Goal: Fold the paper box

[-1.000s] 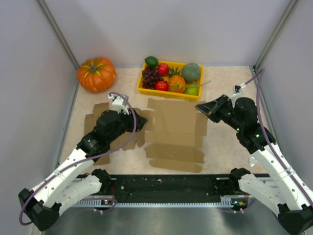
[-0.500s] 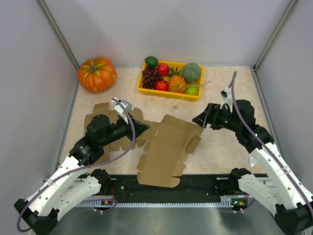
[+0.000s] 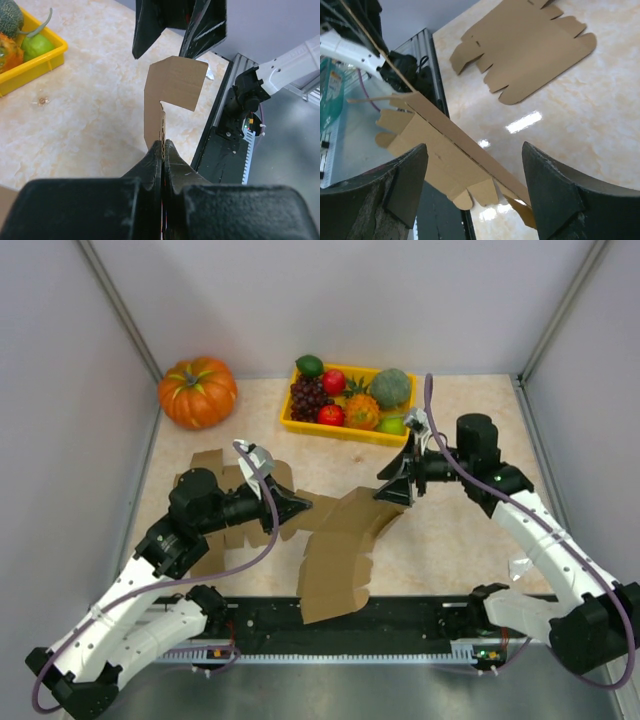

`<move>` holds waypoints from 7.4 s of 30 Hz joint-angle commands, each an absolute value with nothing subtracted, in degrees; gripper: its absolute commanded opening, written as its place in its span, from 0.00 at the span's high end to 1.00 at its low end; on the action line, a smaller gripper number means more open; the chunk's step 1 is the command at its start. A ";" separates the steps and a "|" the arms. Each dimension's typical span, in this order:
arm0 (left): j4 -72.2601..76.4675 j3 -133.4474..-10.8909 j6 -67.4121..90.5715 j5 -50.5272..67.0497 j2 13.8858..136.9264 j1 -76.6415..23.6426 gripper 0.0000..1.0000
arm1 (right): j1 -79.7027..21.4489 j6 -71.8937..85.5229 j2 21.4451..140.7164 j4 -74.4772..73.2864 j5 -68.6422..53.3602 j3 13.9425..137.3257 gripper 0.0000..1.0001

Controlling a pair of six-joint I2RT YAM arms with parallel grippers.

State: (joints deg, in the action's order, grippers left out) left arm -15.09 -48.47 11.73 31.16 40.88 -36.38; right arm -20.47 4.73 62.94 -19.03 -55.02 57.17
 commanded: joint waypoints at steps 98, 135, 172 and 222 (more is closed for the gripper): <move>34.72 -29.89 48.25 70.31 52.65 -10.63 0.37 | -23.20 13.98 67.41 -5.36 -72.42 63.37 1.00; 22.06 -31.55 45.53 68.64 49.48 -11.43 0.33 | -23.29 13.71 67.15 -6.33 -70.49 62.84 1.00; 17.56 -38.40 22.95 14.51 56.94 -39.72 0.47 | -32.34 7.65 76.11 -36.57 -8.96 63.37 1.00; 44.91 -33.05 16.96 -28.12 80.77 -51.85 1.00 | -38.67 54.40 71.62 -44.92 31.81 54.85 0.05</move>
